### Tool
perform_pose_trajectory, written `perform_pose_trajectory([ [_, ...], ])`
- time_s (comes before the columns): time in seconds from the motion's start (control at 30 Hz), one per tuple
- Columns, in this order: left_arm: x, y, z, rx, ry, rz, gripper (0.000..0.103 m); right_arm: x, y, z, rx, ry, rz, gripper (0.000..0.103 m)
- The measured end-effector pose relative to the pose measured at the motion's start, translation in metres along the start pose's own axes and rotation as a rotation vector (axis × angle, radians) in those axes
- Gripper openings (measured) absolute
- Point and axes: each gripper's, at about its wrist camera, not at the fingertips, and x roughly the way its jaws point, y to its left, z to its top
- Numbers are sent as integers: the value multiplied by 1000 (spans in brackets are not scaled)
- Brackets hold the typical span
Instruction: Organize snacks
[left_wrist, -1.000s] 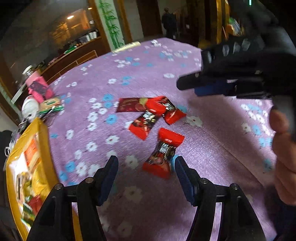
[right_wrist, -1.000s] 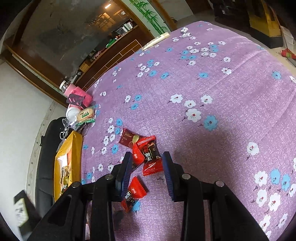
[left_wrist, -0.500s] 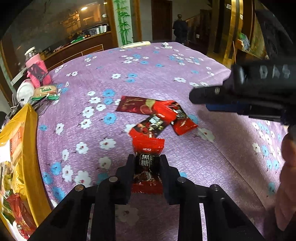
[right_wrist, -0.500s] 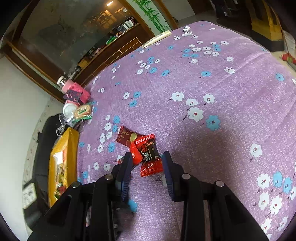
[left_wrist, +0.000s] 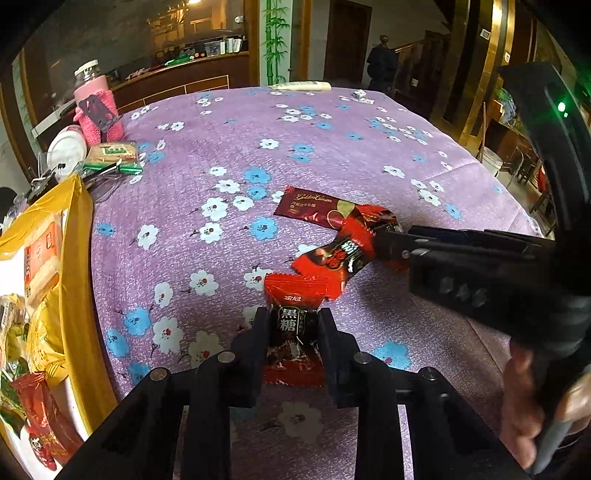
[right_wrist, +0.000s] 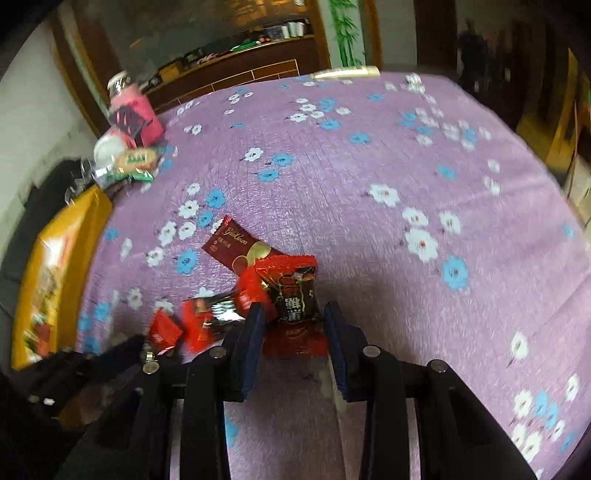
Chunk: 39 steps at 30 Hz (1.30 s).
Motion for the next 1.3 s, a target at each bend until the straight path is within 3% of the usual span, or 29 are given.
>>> perform_pose_trajectory([
  [0.37, -1, 5, 0, -16, -1, 6, 26, -11, -11, -5, 45, -4, 23, 24],
  [0.5, 0, 5, 0, -17, -2, 14, 27, -13, -7, -4, 33, 0, 19, 11],
  [0.77, 1, 5, 1, -14, -1, 14, 27, -11, -4, -2, 3, -15, -10, 13],
  [0.83, 1, 5, 1, -12, 0, 14, 27, -8, -4, -1, -7, -20, -17, 23],
  [0.93, 1, 6, 1, -13, 1, 11, 27, 0, -2, 2, -27, -21, -32, 30],
  [1.2, 0, 9, 0, -28, 4, -2, 27, 2, 8, -1, -87, -38, -96, 27],
  [1.3, -1, 11, 1, -37, 1, -6, 27, -5, 2, -2, -38, -30, -40, 25],
])
